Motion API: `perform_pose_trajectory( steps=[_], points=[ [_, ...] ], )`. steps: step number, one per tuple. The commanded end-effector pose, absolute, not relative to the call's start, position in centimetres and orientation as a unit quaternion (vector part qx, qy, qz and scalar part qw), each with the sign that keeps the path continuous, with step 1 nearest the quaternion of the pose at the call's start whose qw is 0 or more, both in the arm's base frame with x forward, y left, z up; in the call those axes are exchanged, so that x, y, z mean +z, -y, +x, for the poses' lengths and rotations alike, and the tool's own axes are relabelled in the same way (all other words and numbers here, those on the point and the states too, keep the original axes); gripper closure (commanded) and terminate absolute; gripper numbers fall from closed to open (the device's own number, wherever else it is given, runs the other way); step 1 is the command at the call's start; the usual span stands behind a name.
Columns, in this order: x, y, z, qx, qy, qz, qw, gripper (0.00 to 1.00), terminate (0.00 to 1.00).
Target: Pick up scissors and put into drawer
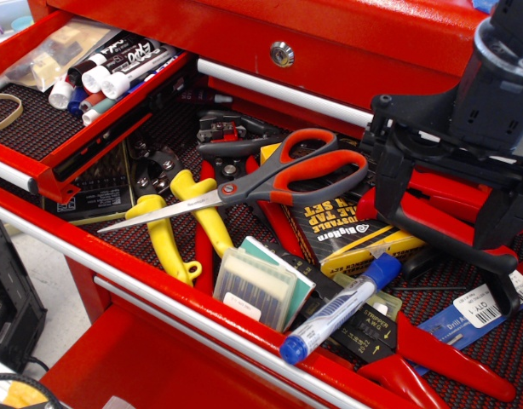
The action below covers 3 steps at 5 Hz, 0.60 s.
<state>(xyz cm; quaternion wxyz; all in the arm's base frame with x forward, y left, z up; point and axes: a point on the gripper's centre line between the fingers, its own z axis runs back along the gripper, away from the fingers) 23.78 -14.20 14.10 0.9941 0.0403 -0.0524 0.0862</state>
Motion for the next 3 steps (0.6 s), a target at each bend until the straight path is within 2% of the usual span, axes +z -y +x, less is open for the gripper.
perform_pose_trajectory(
  steps=[1, 2, 3],
  points=[
    [14.1, 14.2, 23.8, 0.086, 0.052, 0.040, 0.994, 0.00, 0.00],
    [13.7, 11.4, 23.5, 0.013, 0.054, 0.097, 0.994, 0.00, 0.00],
    [13.5, 6.6, 24.0, -0.117, 0.058, 0.165, 0.978, 0.00, 0.00]
  ],
)
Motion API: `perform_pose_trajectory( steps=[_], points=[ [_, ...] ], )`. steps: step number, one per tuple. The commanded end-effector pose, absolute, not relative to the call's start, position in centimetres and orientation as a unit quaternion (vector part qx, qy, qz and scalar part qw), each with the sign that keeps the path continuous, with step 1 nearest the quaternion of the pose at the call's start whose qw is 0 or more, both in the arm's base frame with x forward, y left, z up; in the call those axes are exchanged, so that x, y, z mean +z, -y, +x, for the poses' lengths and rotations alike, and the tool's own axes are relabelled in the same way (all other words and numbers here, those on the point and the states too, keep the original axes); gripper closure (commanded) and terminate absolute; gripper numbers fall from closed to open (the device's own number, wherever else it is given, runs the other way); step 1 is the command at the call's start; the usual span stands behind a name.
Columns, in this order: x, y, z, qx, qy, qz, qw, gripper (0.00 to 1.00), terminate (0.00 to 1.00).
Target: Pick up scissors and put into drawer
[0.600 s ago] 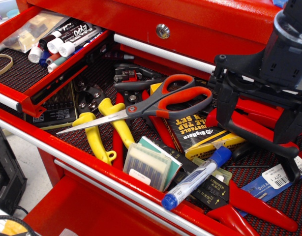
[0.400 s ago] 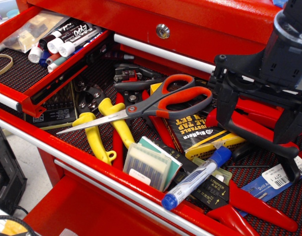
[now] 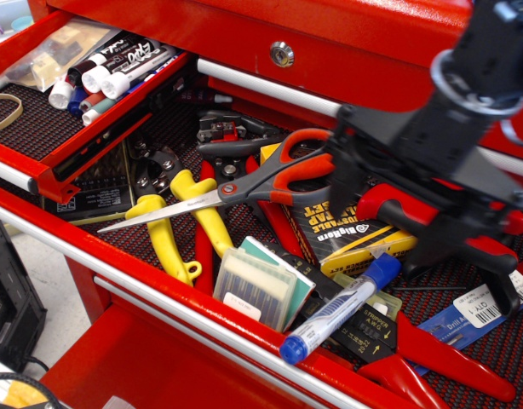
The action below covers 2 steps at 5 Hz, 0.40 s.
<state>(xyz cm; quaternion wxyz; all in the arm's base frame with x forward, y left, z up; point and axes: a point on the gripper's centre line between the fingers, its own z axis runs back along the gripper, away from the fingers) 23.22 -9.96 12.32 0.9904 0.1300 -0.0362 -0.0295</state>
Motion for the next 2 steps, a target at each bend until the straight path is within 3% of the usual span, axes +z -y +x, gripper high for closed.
perform_pose_trajectory(
  steps=[1, 2],
  points=[
    [13.1, 2.0, 25.5, -0.239, 0.079, 0.181, 0.951, 0.00, 0.00],
    [12.2, -2.5, 26.5, -0.288, 0.102, 0.180, 0.935, 0.00, 0.00]
  ],
)
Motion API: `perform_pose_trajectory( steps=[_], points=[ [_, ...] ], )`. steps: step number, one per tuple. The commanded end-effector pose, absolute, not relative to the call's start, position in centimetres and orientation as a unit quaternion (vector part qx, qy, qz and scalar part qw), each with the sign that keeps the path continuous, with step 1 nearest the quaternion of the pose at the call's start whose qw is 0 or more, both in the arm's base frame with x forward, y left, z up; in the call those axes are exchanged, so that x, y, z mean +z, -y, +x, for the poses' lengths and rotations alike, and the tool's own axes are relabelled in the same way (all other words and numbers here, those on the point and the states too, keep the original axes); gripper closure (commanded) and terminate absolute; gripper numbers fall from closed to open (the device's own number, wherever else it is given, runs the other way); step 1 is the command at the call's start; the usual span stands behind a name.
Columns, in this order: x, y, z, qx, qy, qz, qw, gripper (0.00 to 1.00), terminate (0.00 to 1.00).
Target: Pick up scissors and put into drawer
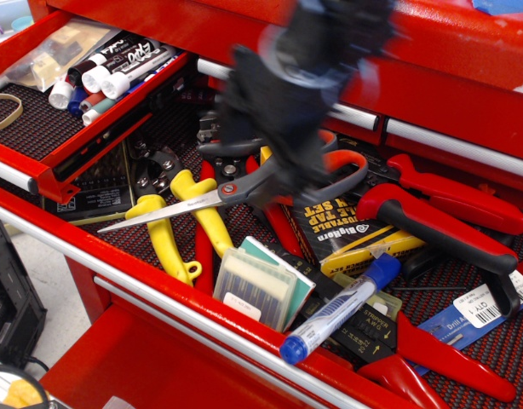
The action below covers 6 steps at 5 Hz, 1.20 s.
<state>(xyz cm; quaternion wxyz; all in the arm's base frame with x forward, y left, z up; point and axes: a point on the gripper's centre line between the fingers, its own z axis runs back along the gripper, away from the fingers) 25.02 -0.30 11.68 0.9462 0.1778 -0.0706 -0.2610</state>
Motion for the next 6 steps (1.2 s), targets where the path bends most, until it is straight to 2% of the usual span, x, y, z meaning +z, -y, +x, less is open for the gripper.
perform_pose_trajectory(
  steps=[1, 4, 6],
  points=[
    [11.1, -3.4, 27.0, -0.302, 0.129, 0.152, 0.932, 0.00, 0.00],
    [10.5, -2.2, 27.1, -0.341, 0.162, 0.040, 0.925, 0.00, 0.00],
    [8.9, -1.6, 27.6, -0.345, 0.175, 0.014, 0.922, 0.00, 0.00]
  ],
)
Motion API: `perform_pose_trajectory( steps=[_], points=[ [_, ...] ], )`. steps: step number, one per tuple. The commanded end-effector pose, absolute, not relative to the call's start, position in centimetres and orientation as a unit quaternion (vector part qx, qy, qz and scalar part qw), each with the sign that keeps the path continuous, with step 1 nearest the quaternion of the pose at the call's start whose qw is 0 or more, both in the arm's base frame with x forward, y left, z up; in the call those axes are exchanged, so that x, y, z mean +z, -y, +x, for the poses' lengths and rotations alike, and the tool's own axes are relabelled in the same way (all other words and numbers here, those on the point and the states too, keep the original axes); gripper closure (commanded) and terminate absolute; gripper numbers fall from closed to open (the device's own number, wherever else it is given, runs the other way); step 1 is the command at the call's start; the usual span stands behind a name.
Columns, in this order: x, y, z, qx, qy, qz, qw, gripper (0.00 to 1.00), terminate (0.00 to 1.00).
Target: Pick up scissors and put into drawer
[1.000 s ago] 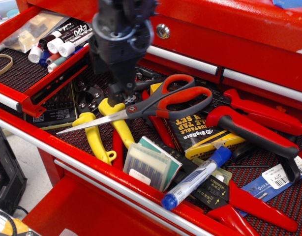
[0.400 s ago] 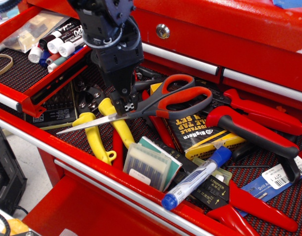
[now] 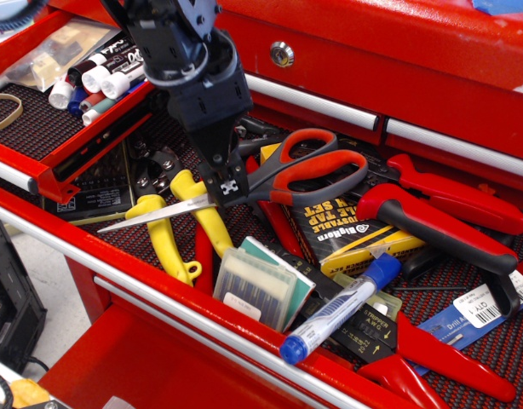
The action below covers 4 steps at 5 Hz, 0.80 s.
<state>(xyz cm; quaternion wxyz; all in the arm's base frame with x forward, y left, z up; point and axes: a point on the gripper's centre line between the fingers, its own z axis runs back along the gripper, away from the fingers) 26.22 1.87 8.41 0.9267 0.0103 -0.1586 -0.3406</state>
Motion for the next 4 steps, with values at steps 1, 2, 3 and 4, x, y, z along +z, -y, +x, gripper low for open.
perform_pose_trajectory(
  steps=[1, 2, 3, 4],
  points=[
    [7.7, -1.0, 27.4, -0.338, 0.185, 0.006, 0.923, 0.00, 0.00],
    [6.3, -0.6, 27.4, -0.328, 0.197, -0.007, 0.924, 0.00, 0.00],
    [5.8, -0.7, 27.7, -0.318, 0.196, -0.010, 0.928, 1.00, 0.00],
    [6.4, -0.7, 27.9, -0.320, 0.176, -0.013, 0.931, 1.00, 0.00]
  ],
)
